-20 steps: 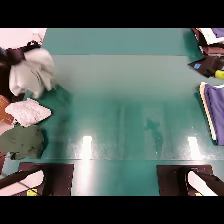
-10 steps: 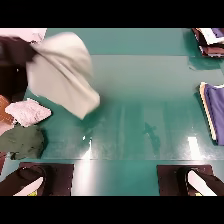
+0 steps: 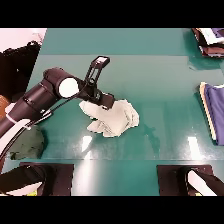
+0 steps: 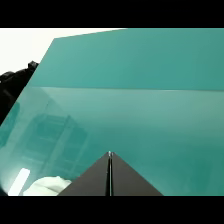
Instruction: Fold the shirts.
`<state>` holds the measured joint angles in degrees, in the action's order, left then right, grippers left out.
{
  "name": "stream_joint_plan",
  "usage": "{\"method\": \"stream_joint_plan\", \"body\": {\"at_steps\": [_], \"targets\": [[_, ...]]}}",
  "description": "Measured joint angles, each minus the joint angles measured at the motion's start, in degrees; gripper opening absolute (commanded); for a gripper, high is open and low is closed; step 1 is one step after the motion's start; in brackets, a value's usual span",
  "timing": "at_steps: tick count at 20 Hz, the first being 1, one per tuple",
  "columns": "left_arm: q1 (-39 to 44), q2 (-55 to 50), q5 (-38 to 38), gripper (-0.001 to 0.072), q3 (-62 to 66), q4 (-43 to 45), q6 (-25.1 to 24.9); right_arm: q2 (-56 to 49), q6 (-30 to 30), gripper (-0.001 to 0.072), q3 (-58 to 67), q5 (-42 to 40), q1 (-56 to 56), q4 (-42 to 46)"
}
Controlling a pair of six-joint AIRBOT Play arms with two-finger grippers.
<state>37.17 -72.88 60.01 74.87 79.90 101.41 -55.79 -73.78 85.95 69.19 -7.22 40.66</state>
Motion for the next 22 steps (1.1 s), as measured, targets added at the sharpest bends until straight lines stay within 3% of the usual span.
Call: {"method": "stream_joint_plan", "body": {"at_steps": [2,3,8,14,15,16,17,22], "targets": [[-4.66,-0.76,0.26,0.0512,-0.07,1.25,-0.61,0.0,0.0,0.0015,0.07,0.94,0.0,0.0],[-7.65,-1.14,0.61,0.0416,-0.13,1.55,-0.9,0.0,0.0,0.0015,0.04,1.44,0.0,0.0],[-20.31,-4.61,0.98,0.0418,-1.2,-1.73,-4.76,0.0,-0.02,0.0015,0.02,2.62,0.0,-0.04],[-24.7,-14.14,0.74,0.0415,-1.75,-14.78,-14.38,0.02,-0.02,0.0015,-0.26,3.3,0.0,-0.04],[-24.98,-15.37,0.59,0.0314,-1.75,-16.46,-15.63,0.02,-0.02,0.0015,-0.76,3.52,0.0,-0.04],[-25.09,-16.24,0.42,0.0079,-1.77,-17.79,-16.46,0.04,-0.02,0.0015,-1.6,3.67,0.0,-0.04],[-25.29,-16.9,0.22,0.003,-1.77,-18.91,-17.2,0.04,-0.02,0.0015,-2.95,4.17,0.0,-0.04],[-25.53,-18.05,1.09,0.0029,1.51,-19.45,-18.82,0.04,-1.33,0.0016,-15.34,5.35,2.84,3.69]]}}
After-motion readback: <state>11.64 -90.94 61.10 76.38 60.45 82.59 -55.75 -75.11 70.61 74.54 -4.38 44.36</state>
